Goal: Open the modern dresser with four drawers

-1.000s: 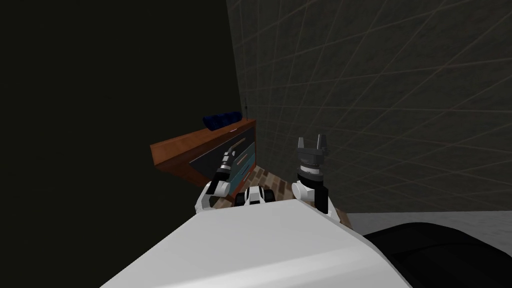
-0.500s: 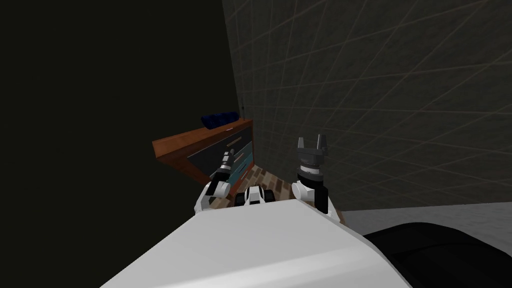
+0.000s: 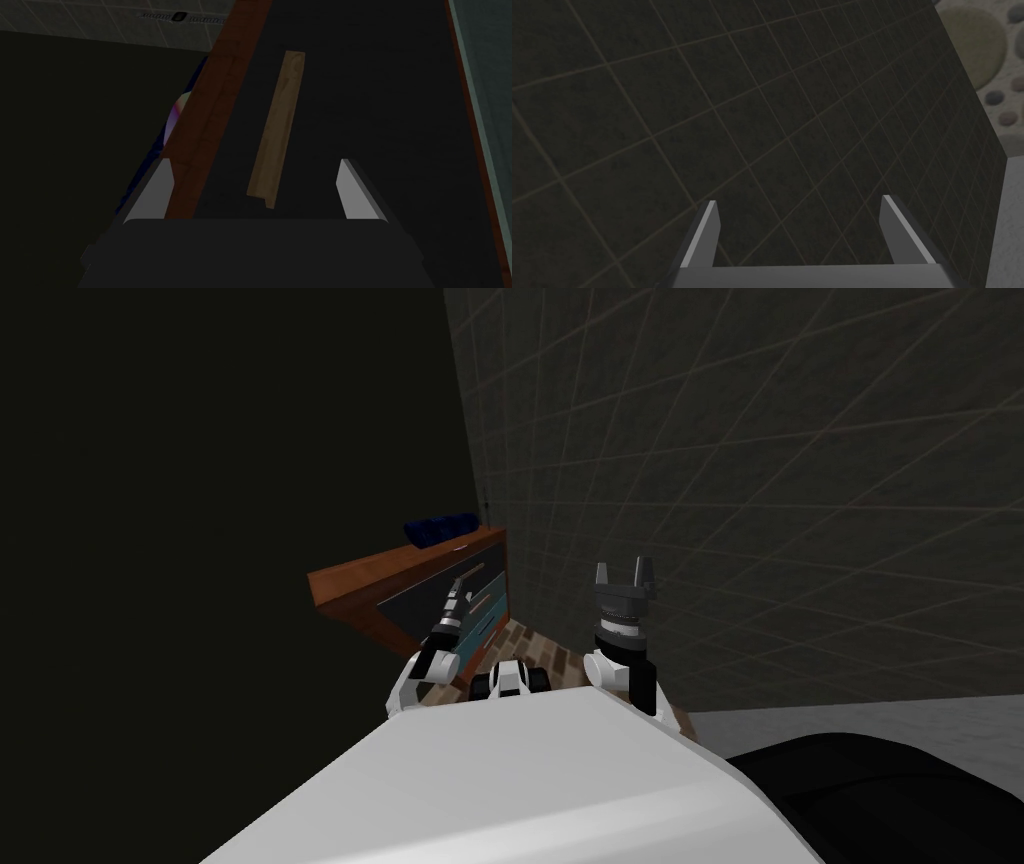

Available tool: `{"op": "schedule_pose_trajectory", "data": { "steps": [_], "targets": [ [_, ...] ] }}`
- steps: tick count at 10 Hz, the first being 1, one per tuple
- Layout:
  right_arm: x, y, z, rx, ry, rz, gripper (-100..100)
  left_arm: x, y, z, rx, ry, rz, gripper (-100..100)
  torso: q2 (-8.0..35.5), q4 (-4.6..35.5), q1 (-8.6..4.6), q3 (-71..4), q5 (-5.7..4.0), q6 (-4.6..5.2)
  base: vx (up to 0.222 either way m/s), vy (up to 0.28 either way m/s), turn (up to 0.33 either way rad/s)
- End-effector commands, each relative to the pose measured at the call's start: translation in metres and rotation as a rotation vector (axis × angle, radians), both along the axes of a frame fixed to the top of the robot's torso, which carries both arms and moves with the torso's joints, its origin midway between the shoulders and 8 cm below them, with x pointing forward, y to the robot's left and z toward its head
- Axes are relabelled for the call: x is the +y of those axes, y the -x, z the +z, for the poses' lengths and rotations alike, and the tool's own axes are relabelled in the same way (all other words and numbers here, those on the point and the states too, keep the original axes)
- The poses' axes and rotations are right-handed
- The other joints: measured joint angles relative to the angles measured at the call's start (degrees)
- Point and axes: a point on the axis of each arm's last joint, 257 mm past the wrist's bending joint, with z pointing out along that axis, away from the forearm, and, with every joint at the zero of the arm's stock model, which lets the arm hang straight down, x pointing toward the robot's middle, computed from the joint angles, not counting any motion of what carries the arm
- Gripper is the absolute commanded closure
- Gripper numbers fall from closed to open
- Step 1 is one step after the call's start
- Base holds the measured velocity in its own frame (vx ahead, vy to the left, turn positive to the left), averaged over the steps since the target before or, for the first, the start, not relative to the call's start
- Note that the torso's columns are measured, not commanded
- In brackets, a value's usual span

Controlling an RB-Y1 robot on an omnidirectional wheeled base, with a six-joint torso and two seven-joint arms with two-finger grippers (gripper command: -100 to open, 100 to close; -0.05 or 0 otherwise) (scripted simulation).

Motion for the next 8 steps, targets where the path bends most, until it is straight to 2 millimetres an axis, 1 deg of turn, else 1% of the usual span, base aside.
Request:
{"op": "schedule_pose_trajectory", "data": {
  "steps": [1, 2, 3, 4, 5, 6, 7, 8],
  "targets": [
    [0.000, 0.000, 0.000, 0.000, 0.000, 0.000, 0, 0.003, -0.001, -0.001, 0.013, -0.003, 0.000, -100, 0.2, 0.1, -0.26, 0.2, -0.08, 0.01, 0.066, 0.146, -0.009],
    [0.000, 0.000, 0.000, 0.000, 0.000, 0.000, 0, 0.003, -0.001, 0.000, 0.009, -0.003, 0.000, -100, 0.3, 0.1, -0.42, 0.2, -0.13, 0.02, 0.034, 0.066, -0.004],
    [0.000, 0.000, 0.000, 0.000, 0.000, 0.000, 0, 0.003, 0.000, 0.007, 0.010, 0.003, 0.000, -100, 0.4, 0.1, -0.66, 0.3, -0.19, 0.02, 0.087, 0.027, 0.002],
    [0.000, 0.000, 0.000, 0.000, 0.000, 0.000, 0, 0.003, 0.001, 0.010, 0.010, 0.005, 0.000, -100, 0.2, 0.1, -0.64, 0.1, -0.20, 0.02, 0.123, -0.010, -0.002],
    [0.000, 0.000, 0.000, 0.000, 0.000, 0.000, 0, 0.002, 0.001, 0.007, 0.009, 0.003, 0.000, -100, 0.0, 0.0, -0.57, 0.0, -0.17, 0.02, 0.044, -0.012, 0.006],
    [0.000, 0.000, 0.000, 0.000, 0.000, 0.000, 0, 0.003, -0.001, -0.001, 0.010, -0.003, 0.000, 100, 0.3, 0.1, -0.39, 0.2, -0.12, 0.01, -0.066, -0.008, -0.003],
    [0.000, 0.000, 0.000, 0.000, -0.001, 0.000, 0, 0.003, -0.001, 0.002, 0.012, 0.000, 0.000, 100, 0.6, 0.2, -0.28, 0.4, -0.08, 0.02, -0.032, -0.004, -0.012],
    [0.000, 0.000, 0.000, 0.000, -0.001, 0.000, 0, 0.000, 0.002, 0.010, 0.002, 0.003, -0.003, 100, 0.4, -0.1, -0.17, 0.3, 0.01, -0.05, -0.061, -0.100, -0.004]
  ]
}}
